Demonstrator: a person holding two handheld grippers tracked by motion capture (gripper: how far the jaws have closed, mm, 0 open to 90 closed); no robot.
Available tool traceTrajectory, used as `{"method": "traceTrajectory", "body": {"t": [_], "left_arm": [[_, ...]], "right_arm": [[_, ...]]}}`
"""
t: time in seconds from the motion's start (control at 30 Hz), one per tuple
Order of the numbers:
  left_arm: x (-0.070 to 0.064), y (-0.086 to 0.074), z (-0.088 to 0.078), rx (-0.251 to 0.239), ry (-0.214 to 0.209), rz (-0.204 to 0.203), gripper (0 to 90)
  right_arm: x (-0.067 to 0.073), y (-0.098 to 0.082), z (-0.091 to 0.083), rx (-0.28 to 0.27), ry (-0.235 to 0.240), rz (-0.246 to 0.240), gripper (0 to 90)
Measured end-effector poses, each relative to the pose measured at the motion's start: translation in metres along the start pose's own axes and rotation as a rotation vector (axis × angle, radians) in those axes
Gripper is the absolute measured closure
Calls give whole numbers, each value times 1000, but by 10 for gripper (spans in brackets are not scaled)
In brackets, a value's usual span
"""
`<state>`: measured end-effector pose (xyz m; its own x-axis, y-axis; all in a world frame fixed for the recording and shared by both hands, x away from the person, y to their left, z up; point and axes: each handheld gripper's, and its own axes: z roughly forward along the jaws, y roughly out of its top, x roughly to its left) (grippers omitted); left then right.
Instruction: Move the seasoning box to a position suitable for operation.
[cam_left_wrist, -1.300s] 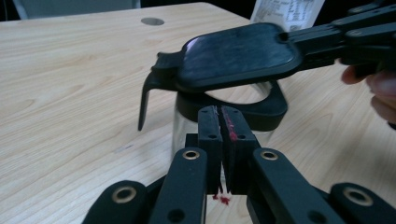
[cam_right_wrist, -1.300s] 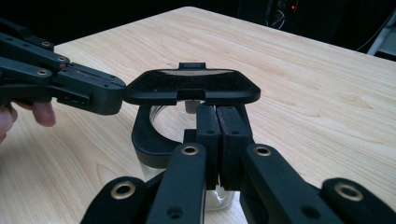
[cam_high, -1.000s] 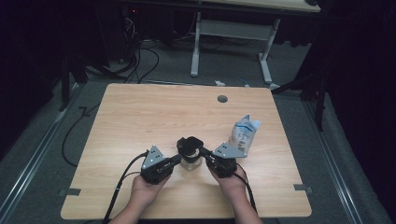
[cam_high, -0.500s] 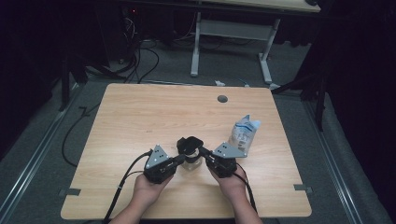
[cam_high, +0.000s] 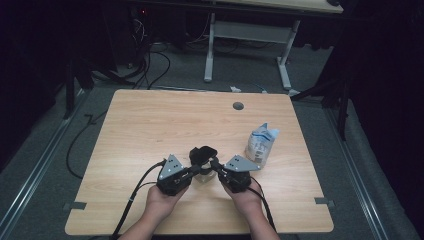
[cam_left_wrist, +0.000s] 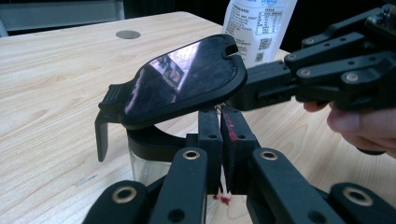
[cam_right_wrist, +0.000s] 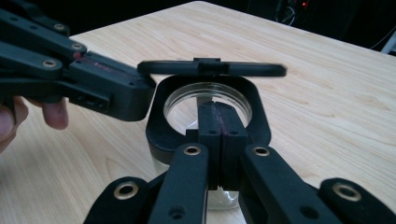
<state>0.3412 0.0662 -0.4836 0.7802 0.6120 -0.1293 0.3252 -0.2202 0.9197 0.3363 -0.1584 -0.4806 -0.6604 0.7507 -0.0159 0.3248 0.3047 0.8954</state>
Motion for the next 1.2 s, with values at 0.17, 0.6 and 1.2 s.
{"method": "traceTrajectory", "body": {"t": [0.17, 0.6, 1.2], "left_arm": [[2, 4, 1, -14, 9, -11, 866], [16, 11, -1, -40, 47, -42, 857], [30, 16, -4, -64, 100, -94, 854]], "right_arm": [[2, 0, 1, 2, -11, 6, 899], [2, -3, 1, -14, -11, 3, 898], [1, -5, 1, -27, -5, -10, 899]]}}
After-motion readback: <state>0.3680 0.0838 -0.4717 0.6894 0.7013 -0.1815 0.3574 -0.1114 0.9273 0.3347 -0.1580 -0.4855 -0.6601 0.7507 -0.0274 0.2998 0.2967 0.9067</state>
